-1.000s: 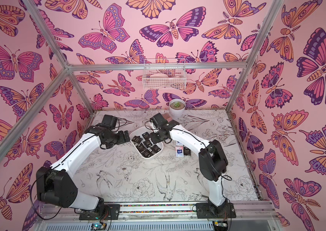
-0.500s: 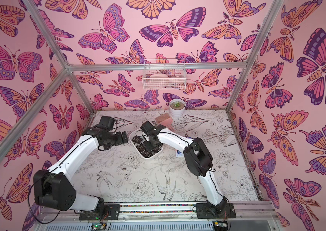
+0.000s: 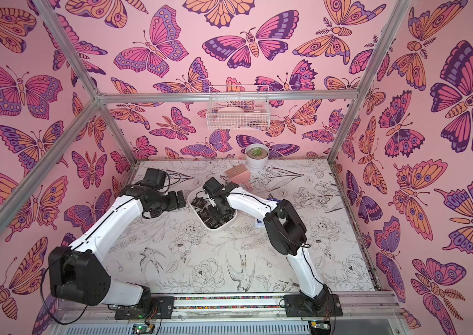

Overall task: Take the pocket tissues out of the storage box
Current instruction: Pick up the pocket tissues from the storage box, then place the pocket tissues at the center of the board.

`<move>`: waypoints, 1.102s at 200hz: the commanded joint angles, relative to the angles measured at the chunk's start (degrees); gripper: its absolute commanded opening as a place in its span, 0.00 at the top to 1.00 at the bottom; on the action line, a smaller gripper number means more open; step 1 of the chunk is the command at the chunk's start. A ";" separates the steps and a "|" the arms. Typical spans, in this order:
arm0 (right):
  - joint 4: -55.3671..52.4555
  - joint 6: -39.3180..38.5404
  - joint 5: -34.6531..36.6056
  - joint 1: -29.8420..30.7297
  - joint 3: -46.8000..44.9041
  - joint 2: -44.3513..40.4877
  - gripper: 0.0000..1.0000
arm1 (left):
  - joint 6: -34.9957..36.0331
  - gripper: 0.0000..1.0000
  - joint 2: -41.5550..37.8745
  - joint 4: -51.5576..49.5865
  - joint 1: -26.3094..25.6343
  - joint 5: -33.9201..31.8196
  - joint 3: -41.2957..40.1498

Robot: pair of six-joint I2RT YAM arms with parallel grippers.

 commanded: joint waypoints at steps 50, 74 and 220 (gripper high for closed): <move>-0.50 1.72 0.31 0.54 -0.51 -0.29 0.74 | 0.49 0.00 -0.89 -1.43 0.61 -0.57 -1.20; 1.41 3.00 0.32 0.35 -1.68 -4.25 0.77 | 0.49 0.00 -0.77 -1.40 0.57 -0.44 -0.98; 14.45 16.67 -5.58 -33.47 -50.92 -44.74 0.81 | 0.95 0.00 0.26 -1.26 0.22 0.97 1.80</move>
